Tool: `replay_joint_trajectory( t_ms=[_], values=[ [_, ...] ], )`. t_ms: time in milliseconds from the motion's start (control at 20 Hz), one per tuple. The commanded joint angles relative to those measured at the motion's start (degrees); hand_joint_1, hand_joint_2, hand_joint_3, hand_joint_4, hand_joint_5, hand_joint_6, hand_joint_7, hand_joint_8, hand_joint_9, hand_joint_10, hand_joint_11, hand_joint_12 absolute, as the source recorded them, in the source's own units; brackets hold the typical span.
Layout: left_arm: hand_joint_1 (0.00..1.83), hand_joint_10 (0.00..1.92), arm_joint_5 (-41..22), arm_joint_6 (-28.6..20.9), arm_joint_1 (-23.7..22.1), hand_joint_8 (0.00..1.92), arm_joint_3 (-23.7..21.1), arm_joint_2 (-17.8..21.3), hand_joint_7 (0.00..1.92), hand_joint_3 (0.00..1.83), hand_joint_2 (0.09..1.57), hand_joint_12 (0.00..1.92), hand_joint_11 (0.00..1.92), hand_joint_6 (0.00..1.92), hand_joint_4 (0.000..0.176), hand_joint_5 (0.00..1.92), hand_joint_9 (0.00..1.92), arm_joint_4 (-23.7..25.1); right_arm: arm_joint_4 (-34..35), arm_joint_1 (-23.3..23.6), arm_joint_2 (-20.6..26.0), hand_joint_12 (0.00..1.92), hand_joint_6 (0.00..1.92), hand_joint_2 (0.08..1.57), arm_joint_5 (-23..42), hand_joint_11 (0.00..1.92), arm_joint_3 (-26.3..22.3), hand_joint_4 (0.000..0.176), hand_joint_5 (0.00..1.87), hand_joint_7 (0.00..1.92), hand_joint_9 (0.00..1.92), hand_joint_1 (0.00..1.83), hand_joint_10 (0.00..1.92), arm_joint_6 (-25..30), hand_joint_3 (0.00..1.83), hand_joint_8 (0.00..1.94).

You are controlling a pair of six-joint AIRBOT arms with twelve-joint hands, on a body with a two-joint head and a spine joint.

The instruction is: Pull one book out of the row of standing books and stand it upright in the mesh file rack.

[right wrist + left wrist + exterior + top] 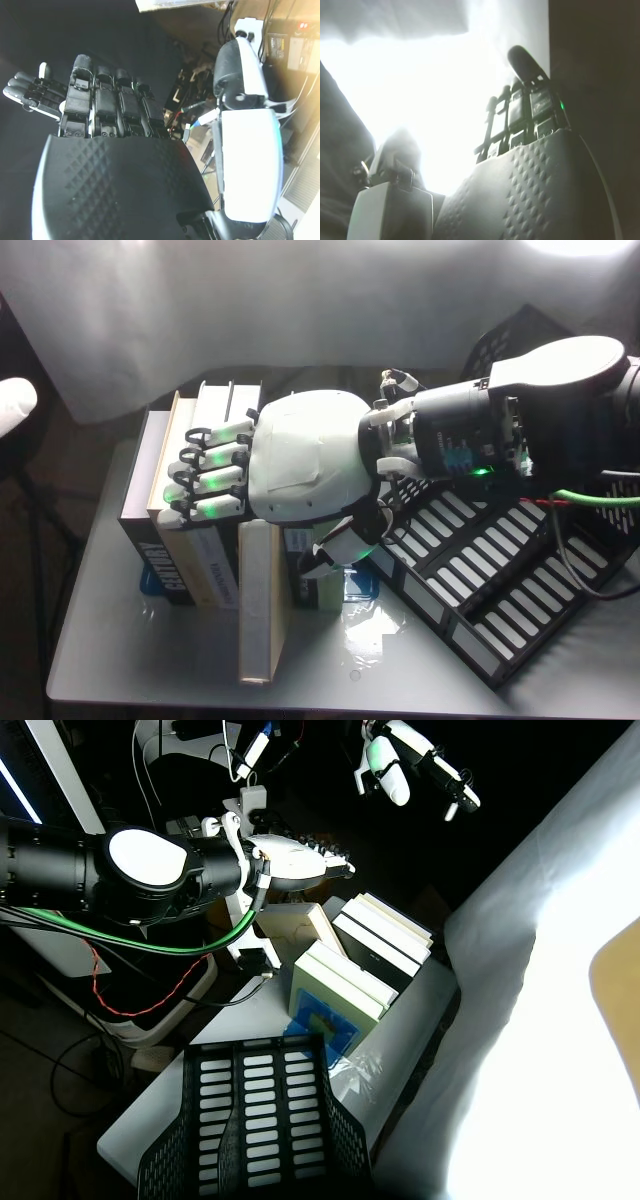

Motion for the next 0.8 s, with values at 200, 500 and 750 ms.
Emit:
replay_joint_trajectory(
  t_ms=[200, 500, 750],
  values=[
    [0.07, 0.0, -7.54, -0.24, 0.69, 0.0, 0.17, 1.57, 0.0, 0.0, 1.34, 0.0, 0.0, 0.0, 0.004, 0.0, 0.0, -1.68, 0.34, -1.41, -1.44, 0.0, 0.0, 1.06, 1.81, 0.0, 0.36, 0.0, 0.0, 0.0, 0.0, 0.87, 0.0, 0.02, 0.0, 0.0],
    [0.05, 0.0, -7.73, -0.24, 1.17, 0.0, 0.15, 1.67, 0.0, 0.01, 1.37, 0.0, 0.0, 0.0, 0.0, 0.0, 0.0, -2.05, -1.32, -2.67, -3.49, 0.0, 0.0, 1.04, 1.42, 0.0, 0.5, 0.0, 0.0, 0.0, 0.0, 0.85, 0.0, 0.04, 0.0, 0.0],
    [0.05, 0.0, -9.05, -0.24, 2.23, 0.0, -0.5, 2.31, 0.0, 0.01, 1.4, 0.02, 0.04, 0.0, 0.0, 0.0, 0.0, -2.87, -6.33, -3.43, -5.81, 0.0, 0.0, 1.05, -1.89, 0.0, 0.59, 0.0, 0.0, 0.0, 0.0, 0.8, 0.0, 0.04, 0.0, 0.0]
  ],
)
